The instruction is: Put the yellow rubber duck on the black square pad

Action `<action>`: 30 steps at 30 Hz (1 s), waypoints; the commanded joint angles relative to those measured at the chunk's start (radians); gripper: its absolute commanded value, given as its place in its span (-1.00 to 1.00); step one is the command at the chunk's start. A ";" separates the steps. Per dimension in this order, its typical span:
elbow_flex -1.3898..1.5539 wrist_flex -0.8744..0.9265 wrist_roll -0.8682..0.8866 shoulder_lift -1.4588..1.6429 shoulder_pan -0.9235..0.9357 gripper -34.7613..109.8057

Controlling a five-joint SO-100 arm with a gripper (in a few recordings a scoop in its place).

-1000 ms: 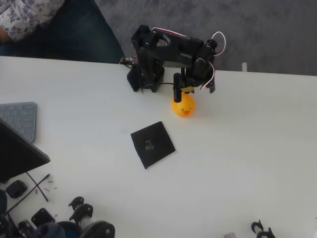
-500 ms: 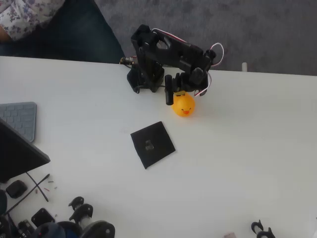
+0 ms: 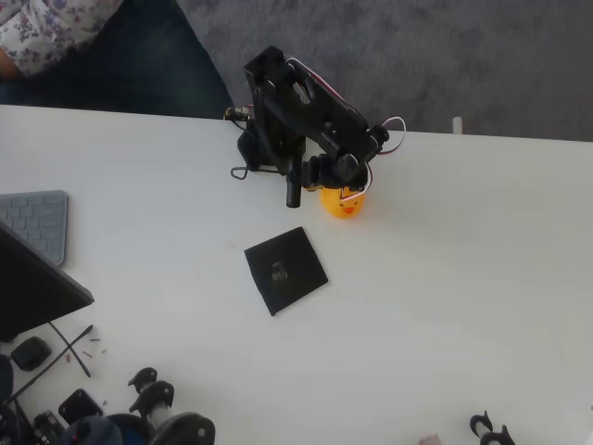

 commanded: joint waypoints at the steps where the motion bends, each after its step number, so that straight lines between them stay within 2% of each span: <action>1: 0.015 -0.002 -0.012 -0.009 -0.009 -0.17; 9: 0.017 -0.044 0.008 -0.080 -0.284 -0.17; 16: 0.018 -0.044 0.005 -0.081 -0.267 -0.17; 22: 0.017 -0.048 -0.009 -0.081 -0.138 -0.17; 30: 0.017 -0.077 -0.009 -0.083 -0.137 -0.17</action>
